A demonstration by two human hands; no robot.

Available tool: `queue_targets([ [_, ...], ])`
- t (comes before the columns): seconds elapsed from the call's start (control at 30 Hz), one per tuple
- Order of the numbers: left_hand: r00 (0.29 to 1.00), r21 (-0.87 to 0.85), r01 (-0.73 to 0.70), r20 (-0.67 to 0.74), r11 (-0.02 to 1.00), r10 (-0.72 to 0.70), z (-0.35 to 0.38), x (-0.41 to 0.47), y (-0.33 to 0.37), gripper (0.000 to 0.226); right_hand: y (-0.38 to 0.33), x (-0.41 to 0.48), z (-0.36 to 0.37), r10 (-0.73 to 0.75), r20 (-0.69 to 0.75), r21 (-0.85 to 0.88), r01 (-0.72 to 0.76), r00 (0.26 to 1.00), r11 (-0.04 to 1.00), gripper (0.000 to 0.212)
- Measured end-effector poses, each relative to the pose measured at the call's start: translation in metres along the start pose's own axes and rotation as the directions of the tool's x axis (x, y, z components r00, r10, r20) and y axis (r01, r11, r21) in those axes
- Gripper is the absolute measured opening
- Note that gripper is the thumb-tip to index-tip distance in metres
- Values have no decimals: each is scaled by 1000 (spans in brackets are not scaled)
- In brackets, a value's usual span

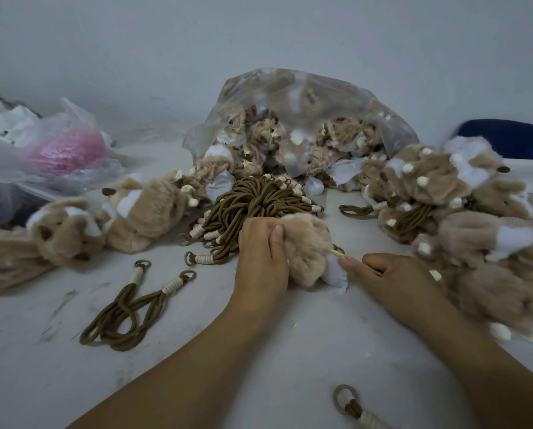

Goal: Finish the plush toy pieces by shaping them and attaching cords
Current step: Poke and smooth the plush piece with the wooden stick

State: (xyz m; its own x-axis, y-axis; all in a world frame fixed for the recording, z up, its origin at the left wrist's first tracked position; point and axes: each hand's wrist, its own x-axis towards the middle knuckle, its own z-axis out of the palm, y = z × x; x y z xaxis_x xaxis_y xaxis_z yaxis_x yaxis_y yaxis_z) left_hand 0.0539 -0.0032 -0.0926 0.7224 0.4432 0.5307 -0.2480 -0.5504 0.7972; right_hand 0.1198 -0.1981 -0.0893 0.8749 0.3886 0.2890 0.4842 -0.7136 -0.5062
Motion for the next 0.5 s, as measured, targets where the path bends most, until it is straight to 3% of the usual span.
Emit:
queue_targets([
  [0.4,994,-111,8,106,994,4,2,-3,7,24,-2,0,4,3,-19,170,0,1000,985,63],
  [0.5,991,-223,-1,131,975,31,1,-5,10,24,-1,1,4,26,-38,189,-18,999,982,65],
])
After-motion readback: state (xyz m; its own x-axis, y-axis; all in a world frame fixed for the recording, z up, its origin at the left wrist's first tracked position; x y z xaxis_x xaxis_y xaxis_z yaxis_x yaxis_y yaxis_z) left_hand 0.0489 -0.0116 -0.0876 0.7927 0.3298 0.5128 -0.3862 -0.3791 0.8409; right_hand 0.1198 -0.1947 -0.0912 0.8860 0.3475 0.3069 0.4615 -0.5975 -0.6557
